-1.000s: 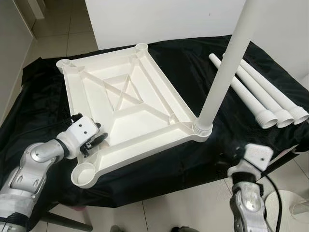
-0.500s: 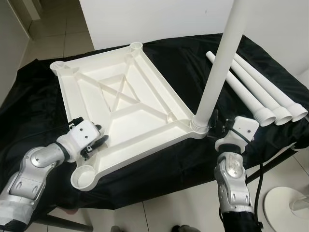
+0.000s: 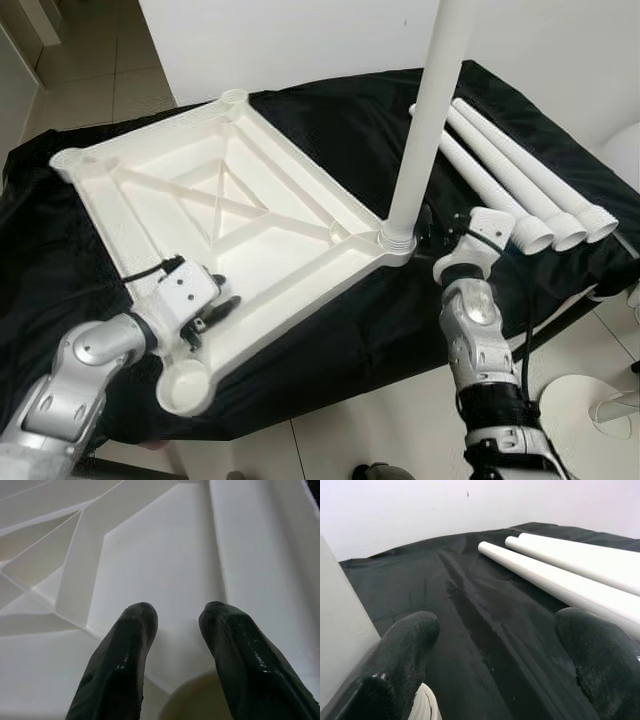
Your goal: Building children table
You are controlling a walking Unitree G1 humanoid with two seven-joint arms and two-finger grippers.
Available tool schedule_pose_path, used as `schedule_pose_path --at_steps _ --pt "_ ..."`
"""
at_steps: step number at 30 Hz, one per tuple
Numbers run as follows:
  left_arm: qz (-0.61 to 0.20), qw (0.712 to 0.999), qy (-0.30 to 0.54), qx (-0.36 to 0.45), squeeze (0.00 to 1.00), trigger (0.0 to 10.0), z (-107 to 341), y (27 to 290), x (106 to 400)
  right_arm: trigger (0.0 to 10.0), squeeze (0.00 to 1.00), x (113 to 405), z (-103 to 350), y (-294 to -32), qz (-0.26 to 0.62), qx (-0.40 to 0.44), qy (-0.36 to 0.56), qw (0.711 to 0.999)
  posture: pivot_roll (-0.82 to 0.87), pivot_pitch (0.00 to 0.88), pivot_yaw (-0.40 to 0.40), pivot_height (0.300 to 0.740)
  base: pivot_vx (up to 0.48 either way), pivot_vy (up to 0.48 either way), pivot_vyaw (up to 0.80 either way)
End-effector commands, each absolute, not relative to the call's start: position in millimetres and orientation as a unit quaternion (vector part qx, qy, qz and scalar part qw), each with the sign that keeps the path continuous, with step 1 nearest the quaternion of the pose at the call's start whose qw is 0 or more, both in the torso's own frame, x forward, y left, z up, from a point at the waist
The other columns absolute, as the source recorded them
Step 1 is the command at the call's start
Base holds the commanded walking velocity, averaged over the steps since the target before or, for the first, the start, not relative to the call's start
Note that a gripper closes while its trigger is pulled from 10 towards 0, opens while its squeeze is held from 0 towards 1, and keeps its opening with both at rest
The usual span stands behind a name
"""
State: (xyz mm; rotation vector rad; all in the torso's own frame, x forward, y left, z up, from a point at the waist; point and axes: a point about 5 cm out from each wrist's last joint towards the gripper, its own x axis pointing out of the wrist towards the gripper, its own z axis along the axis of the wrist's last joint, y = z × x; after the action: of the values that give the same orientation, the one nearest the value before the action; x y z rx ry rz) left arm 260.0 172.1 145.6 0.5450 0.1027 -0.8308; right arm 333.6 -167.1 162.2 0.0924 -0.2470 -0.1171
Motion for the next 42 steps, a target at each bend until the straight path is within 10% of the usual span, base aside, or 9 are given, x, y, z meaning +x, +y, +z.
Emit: schedule_pose_path --at_steps 1,21,37,39,42 --pt "-0.485 0.841 0.080 0.224 0.00 10.0 125.4 145.4 246.4 10.0 0.00 333.5 162.9 -148.0 -0.022 0.046 -0.132 0.990 -0.02 0.105 0.035 0.740 0.000 0.000 0.00" --pt "-0.412 0.893 0.002 0.183 0.00 10.0 157.6 152.5 280.3 10.0 0.00 283.7 139.7 -184.4 -0.038 0.063 -0.131 0.989 -0.06 0.080 0.046 0.740 0.000 0.000 0.00" --pt "-0.375 0.889 0.040 0.259 0.00 10.0 165.9 210.0 300.1 10.0 0.00 279.6 138.9 -177.4 0.012 0.052 -0.117 0.992 -0.05 0.087 0.046 0.740 0.000 0.000 0.00" --pt "-0.374 0.889 0.059 0.257 1.00 10.0 170.8 229.3 302.2 10.0 0.00 279.9 139.0 -176.5 0.022 0.047 -0.114 0.992 -0.05 0.090 0.047 0.740 0.000 0.000 0.00" --pt "-0.390 0.890 0.080 0.221 1.00 10.0 172.1 238.9 300.4 10.0 0.00 279.1 137.9 -176.1 0.028 0.044 -0.110 0.993 -0.05 0.091 0.049 0.740 0.000 0.000 0.00"
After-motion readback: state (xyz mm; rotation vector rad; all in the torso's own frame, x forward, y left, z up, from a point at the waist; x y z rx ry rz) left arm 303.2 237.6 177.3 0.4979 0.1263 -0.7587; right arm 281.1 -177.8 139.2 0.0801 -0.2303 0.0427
